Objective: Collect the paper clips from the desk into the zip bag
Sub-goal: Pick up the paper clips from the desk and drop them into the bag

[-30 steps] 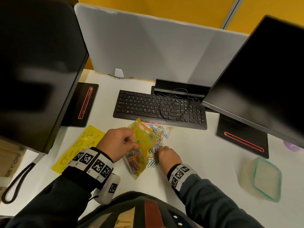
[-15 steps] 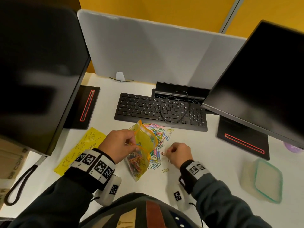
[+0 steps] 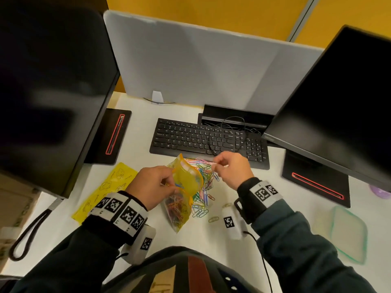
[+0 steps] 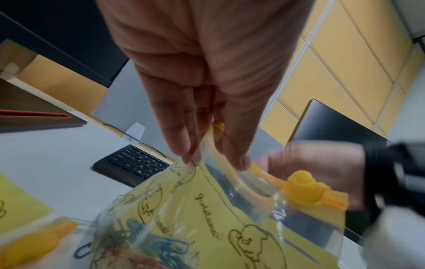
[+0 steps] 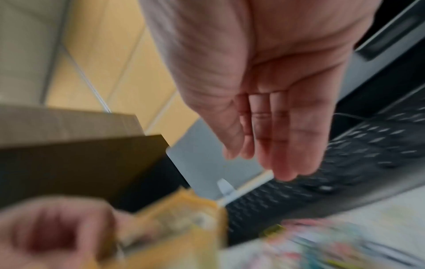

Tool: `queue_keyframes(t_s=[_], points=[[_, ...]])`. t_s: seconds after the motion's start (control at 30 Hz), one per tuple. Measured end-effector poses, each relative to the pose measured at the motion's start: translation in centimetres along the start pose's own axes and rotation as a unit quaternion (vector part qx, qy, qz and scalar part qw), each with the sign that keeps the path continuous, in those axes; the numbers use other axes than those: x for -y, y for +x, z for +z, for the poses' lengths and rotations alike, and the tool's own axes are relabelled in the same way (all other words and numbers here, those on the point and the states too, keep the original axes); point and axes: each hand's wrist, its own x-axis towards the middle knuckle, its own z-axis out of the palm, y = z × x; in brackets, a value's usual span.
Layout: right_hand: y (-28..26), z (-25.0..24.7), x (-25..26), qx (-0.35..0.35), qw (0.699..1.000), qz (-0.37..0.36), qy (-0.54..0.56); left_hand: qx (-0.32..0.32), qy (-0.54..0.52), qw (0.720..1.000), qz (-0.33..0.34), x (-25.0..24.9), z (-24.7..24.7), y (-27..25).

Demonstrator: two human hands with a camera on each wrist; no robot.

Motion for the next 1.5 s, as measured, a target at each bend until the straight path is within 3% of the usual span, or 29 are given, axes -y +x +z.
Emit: queue_keyframes(t_s=[0.07, 0.17, 0.4, 0.5, 0.83, 1.0, 1.1, 1.2, 1.27, 1.33, 1.43, 1.5], points=[[-1.0, 1.3, -2.8, 0.089, 0.982, 0.078, -0.150, -0.004, -0.002, 1.000, -0.001, 0.0, -0.2, -0.1], [-3.4, 4.3, -5.0, 0.160, 0.960, 0.147, -0.178, -0.008, -0.007, 1.000, -0.002, 0.0, -0.3, 0.0], [-3.1, 8.8, -3.4, 0.133, 0.972, 0.045, -0.190, -0.002, -0.010, 1.000, -0.004, -0.3, 0.0, 0.0], [-2.2, 9.2, -3.3, 0.090, 0.977, -0.006, -0.193, -0.004, -0.013, 1.000, -0.009, -0.3, -0.2, -0.1], [-1.8, 7.5, -4.7, 0.076, 0.978, 0.005, -0.195, -0.009, -0.013, 1.000, -0.010, -0.4, -0.2, 0.0], [-1.6, 4.8, -4.3, 0.009, 0.997, 0.071, -0.036, -0.009, -0.016, 1.000, -0.003, -0.3, -0.1, 0.0], [-1.3, 2.1, -0.7, -0.046, 0.996, 0.003, 0.079, -0.006, -0.014, 1.000, -0.007, -0.2, 0.1, 0.1], [-1.1, 1.2, 2.9, -0.024, 0.990, -0.094, 0.098, 0.005, -0.008, 1.000, -0.009, -0.3, 0.2, 0.2], [-0.8, 1.7, 3.8, 0.014, 0.988, -0.112, 0.105, 0.011, -0.009, 1.000, -0.006, -0.3, 0.1, 0.1], [0.2, 2.1, 3.2, 0.008, 0.989, -0.094, 0.116, 0.009, -0.007, 1.000, -0.008, -0.3, -0.1, 0.0], [2.8, 2.3, 0.0, -0.019, 0.999, -0.026, 0.012, -0.002, -0.005, 1.000, -0.016, 0.2, -0.3, 0.0], [3.6, 2.8, -2.6, 0.060, 0.990, 0.015, -0.127, 0.001, -0.007, 1.000, -0.018, 0.2, -0.4, -0.1]])
